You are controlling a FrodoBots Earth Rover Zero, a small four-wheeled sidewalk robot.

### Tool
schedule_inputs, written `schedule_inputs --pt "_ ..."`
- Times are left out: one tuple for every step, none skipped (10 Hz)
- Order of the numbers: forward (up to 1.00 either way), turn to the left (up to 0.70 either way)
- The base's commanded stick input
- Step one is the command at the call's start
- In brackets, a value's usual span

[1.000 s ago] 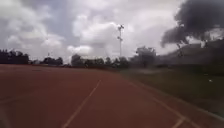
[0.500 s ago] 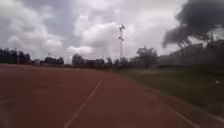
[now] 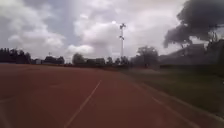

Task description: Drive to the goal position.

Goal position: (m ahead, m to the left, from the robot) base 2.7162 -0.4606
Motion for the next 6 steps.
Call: schedule_inputs --pt "0.7 0.0" --pt "0.7 0.0" --pt "0.7 0.0" --pt "0.7 0.0" --pt "0.7 0.0" --pt "0.7 0.0"
